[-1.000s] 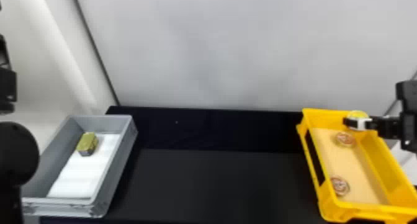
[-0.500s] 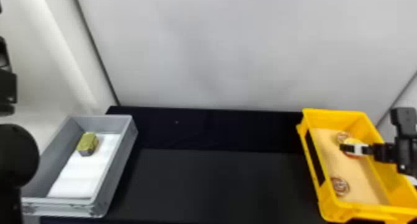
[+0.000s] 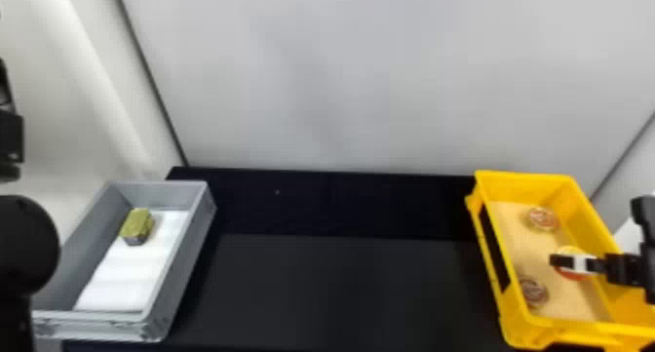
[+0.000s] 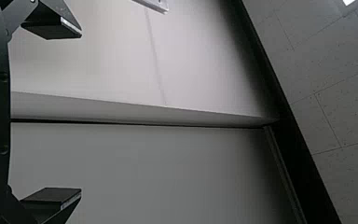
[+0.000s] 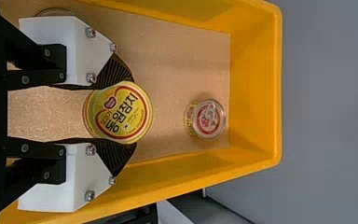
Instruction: Pick up the round yellow can and place it in the yellow rectangular box
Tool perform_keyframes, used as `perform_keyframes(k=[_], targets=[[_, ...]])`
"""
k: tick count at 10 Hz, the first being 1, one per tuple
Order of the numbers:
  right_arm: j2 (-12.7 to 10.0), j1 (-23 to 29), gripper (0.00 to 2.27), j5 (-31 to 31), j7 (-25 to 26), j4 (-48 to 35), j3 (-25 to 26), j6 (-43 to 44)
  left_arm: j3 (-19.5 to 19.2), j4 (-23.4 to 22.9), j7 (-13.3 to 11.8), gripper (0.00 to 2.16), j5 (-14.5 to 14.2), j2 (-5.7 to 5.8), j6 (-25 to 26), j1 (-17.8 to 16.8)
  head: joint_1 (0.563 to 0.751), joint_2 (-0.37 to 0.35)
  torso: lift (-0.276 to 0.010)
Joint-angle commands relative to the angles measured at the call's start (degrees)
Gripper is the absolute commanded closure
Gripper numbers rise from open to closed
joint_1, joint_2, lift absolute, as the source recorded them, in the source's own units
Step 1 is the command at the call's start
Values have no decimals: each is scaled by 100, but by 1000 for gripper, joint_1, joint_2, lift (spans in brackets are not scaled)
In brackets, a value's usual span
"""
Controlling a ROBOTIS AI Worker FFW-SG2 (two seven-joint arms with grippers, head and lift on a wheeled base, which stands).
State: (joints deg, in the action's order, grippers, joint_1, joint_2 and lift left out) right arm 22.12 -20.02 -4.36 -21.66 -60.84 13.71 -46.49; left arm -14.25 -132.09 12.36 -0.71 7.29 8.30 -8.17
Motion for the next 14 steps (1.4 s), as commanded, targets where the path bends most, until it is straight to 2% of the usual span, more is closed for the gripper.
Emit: perform_keyframes(k=[1, 9, 11, 14], targets=[[20, 183, 780, 22, -6, -147, 80, -108, 1, -10, -5, 88, 0, 1, 14, -9, 694, 54, -3], [38, 385, 770, 31, 3, -244, 159, -240, 1, -19, -14, 88, 0, 9, 14, -9, 694, 54, -3], [38, 385, 486, 207, 3, -191, 194, -240, -8, -19, -14, 88, 0, 9, 14, -9, 694, 54, -3], [29, 438, 140, 849, 575, -218, 167, -434, -43, -19, -31, 88, 0, 9, 14, 26, 694, 54, -3]])
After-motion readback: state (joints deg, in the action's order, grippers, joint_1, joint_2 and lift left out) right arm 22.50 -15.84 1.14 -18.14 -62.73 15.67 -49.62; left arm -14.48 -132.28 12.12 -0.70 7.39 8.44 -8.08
